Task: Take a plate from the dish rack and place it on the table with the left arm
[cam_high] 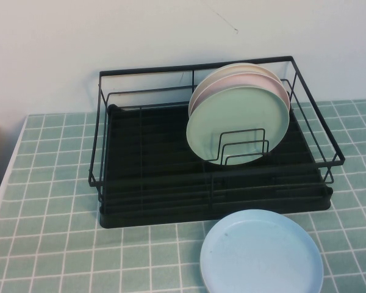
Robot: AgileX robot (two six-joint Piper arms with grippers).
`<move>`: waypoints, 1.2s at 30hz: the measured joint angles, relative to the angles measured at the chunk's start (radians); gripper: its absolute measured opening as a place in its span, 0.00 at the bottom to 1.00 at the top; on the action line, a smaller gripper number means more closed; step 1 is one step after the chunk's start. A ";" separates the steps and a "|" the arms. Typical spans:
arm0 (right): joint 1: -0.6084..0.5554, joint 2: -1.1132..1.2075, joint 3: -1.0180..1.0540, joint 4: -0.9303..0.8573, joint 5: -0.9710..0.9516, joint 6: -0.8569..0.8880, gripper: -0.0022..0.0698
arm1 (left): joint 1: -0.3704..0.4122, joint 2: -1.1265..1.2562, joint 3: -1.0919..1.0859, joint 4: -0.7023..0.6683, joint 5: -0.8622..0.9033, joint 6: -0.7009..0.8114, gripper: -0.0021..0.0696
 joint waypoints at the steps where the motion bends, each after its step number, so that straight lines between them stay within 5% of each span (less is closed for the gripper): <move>1: 0.000 0.000 0.000 0.000 0.000 0.000 0.03 | 0.000 0.000 0.000 0.000 -0.033 0.000 0.02; 9: 0.000 0.000 0.000 0.000 0.000 0.000 0.03 | 0.000 -0.001 -0.022 -0.001 -0.251 -0.007 0.02; 14: 0.000 0.000 0.000 0.000 0.000 0.000 0.03 | 0.000 -0.001 -0.230 -0.001 0.051 -0.078 0.02; 20: 0.000 0.000 0.000 0.000 0.000 0.000 0.03 | 0.000 0.116 -0.490 0.001 0.490 0.012 0.02; 25: 0.000 0.000 0.000 0.000 0.000 0.000 0.03 | 0.000 0.410 -0.723 -0.005 0.897 0.029 0.02; 36: 0.000 0.000 0.000 0.000 0.000 0.000 0.03 | 0.000 0.758 -0.837 -0.192 0.834 0.112 0.02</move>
